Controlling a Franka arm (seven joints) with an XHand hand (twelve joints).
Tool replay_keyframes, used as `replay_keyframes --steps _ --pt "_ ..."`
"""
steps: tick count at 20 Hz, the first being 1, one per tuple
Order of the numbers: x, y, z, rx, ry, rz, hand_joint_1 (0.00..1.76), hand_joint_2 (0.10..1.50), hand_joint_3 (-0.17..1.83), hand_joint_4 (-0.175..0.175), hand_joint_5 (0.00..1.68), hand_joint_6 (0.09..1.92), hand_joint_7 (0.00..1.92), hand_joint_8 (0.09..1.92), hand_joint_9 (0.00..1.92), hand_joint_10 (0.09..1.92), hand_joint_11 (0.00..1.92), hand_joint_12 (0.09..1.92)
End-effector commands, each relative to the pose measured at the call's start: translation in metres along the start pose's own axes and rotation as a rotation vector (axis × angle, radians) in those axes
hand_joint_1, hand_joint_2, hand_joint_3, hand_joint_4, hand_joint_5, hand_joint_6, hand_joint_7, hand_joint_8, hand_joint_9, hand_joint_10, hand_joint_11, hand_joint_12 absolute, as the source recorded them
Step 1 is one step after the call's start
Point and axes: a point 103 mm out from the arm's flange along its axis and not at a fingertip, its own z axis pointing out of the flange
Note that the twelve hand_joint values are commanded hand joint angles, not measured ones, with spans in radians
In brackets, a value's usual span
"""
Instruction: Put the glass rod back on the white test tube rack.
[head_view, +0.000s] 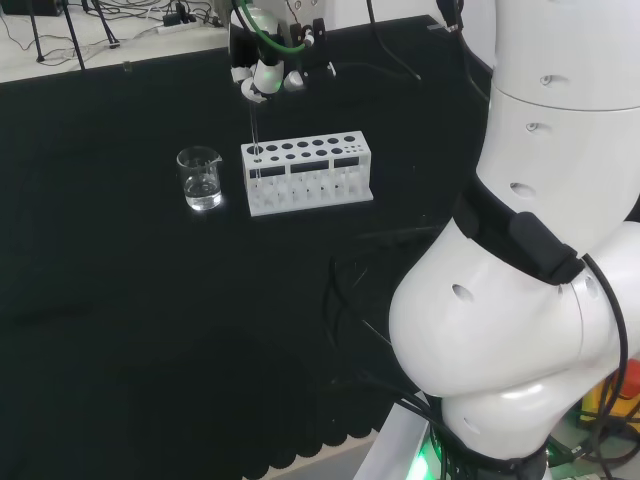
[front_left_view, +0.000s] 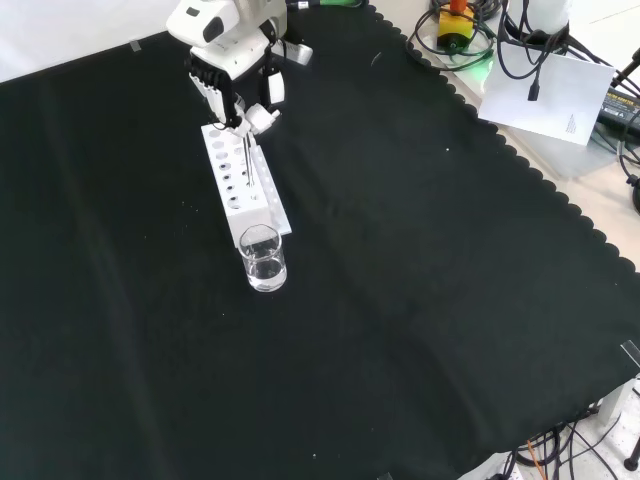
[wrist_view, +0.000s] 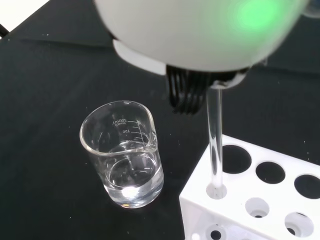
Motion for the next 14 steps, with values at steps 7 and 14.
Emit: replay_keyframes --steps 7,14 --pt "0.0035 0.0048 0.0146 0.03 0.002 0.006 1.35 0.36 1.08 -0.175 1.37 0.58 1.55 0.55 1.87 0.21 1.75 0.42" --pt "-0.0037 0.0042 0.0157 0.051 0.013 0.021 1.35 0.36 1.08 -0.175 1.37 0.58 1.55 0.55 1.87 0.22 1.75 0.42"
